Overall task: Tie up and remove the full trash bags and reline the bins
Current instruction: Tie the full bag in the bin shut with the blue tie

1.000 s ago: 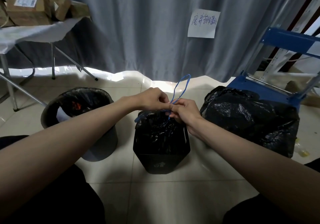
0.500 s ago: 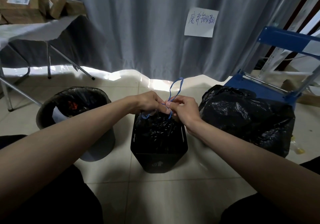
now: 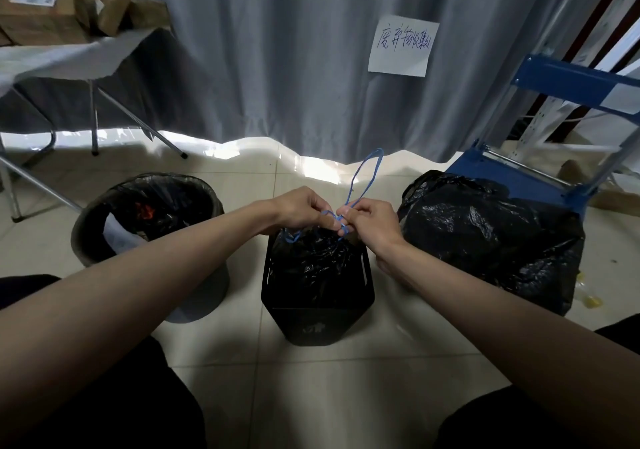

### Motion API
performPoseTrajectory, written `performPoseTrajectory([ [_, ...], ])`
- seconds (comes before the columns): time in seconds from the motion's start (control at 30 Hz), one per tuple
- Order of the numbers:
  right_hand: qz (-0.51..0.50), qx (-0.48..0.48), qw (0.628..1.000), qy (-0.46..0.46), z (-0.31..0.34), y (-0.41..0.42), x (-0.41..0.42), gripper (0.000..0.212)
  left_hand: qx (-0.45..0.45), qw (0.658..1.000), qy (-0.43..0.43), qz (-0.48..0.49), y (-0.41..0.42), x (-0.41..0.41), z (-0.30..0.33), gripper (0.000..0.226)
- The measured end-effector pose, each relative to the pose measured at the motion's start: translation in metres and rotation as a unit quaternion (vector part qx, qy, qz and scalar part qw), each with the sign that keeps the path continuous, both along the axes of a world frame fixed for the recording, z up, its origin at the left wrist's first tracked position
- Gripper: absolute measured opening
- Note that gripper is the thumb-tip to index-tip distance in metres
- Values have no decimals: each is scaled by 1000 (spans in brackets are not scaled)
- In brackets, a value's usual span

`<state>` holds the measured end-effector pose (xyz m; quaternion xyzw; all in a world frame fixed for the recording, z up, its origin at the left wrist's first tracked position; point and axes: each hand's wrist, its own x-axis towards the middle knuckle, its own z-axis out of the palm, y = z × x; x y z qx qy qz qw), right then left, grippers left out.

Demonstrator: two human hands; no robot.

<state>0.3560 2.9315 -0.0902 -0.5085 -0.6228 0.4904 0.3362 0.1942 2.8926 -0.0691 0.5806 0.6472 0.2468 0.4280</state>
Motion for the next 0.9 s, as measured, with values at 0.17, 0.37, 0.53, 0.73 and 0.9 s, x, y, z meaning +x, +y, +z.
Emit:
performPoseTrajectory([
  [0.17,40,-40,998,14,-1,0,0,12,-6,1000,2,-26,-1,-4,2,43],
  [0.37,39,-140,981,126,10,-5,6,13,-22,1000,-6,13,2,2,11,49],
  [0.53,43,-171,972,157,12,-5,7,15,-33,999,17,-2,3,-3,12,38],
  [0.73,25,-148,978,145,12,-3,8,9,-85,991,80,-69,0,-8,8,32],
  [0.9,29,-122,986,113,9,-4,4,12,-12,997,80,-16,0,-2,10,23],
])
